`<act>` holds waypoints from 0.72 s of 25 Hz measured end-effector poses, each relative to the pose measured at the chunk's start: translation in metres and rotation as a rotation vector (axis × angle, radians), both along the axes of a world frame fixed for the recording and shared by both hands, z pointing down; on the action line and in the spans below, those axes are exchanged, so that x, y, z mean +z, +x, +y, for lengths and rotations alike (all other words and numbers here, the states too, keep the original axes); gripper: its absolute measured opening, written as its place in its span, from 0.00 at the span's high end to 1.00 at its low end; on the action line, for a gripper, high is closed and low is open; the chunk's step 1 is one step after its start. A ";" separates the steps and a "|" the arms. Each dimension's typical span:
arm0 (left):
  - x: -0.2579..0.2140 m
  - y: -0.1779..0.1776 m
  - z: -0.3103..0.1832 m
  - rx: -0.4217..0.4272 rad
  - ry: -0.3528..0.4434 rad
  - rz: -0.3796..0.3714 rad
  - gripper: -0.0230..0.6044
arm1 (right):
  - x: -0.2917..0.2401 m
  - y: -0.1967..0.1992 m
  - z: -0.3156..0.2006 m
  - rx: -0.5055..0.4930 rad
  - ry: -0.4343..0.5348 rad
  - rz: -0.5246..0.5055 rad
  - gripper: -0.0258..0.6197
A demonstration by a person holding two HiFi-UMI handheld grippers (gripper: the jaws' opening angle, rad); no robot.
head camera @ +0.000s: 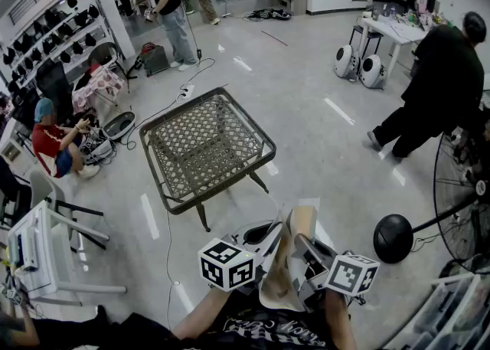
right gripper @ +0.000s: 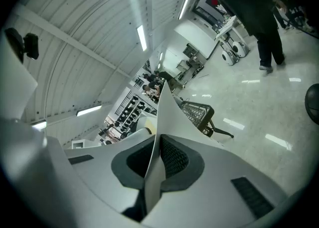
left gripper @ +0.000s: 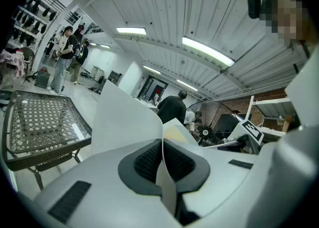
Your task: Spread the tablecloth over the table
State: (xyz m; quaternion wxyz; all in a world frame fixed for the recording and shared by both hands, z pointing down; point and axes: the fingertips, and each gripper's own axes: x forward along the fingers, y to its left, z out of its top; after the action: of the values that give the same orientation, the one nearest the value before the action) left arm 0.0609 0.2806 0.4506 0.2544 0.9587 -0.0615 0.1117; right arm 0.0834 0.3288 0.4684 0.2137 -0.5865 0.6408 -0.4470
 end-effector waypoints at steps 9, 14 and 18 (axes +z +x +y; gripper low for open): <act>0.005 -0.007 -0.037 0.005 -0.002 -0.008 0.93 | 0.006 -0.004 -0.036 0.017 -0.006 -0.020 0.93; 0.006 -0.014 -0.065 0.035 -0.008 -0.005 0.93 | 0.011 -0.009 -0.062 0.048 -0.011 -0.024 0.93; 0.015 -0.015 -0.082 0.081 -0.015 0.006 0.93 | 0.006 -0.005 -0.079 0.126 -0.036 0.024 0.93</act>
State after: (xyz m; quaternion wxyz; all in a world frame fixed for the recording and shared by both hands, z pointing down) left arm 0.0459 0.1987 0.4654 0.2571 0.9588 -0.0211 0.1194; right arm 0.0779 0.2502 0.4743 0.2232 -0.6349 0.5969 -0.4369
